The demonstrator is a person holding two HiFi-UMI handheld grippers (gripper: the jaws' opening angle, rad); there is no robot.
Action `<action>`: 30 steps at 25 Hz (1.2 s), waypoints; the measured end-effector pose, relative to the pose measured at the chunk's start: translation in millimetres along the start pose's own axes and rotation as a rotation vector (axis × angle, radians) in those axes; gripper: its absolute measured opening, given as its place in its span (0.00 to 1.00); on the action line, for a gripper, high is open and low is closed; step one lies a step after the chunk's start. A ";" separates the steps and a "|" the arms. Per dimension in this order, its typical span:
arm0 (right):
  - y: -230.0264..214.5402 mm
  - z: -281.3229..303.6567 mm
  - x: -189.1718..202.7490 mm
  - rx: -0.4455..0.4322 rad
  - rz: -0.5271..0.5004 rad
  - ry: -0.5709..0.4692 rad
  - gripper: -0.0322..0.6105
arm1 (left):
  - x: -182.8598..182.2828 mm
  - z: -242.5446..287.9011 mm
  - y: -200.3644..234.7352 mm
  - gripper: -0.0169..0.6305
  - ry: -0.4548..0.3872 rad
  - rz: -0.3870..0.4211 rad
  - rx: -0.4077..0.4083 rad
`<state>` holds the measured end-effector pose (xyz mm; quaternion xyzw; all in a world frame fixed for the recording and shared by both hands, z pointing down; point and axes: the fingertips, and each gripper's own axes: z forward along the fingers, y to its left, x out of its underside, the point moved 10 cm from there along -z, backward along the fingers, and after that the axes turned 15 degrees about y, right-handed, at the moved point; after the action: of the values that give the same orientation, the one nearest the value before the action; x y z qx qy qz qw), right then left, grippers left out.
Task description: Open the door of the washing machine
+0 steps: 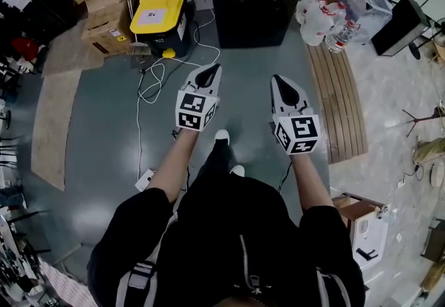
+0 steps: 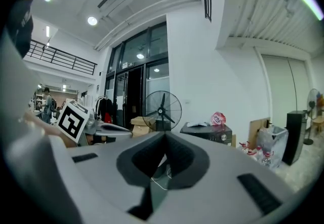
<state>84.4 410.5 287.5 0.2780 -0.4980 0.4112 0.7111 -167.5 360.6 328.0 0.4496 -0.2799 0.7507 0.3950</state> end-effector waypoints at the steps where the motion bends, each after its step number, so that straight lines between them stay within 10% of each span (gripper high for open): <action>1: -3.1 3.0 -0.6 0.000 0.003 0.000 0.05 | -2.0 4.6 1.7 0.03 0.001 0.000 0.001; 30: -143.0 273.5 -81.8 0.051 0.070 0.077 0.05 | -73.1 287.5 187.2 0.03 0.069 0.018 0.138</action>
<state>62.8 92.7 308.4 0.2625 -0.4693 0.4588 0.7074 -174.4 13.3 376.5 0.4468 -0.2179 0.7868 0.3658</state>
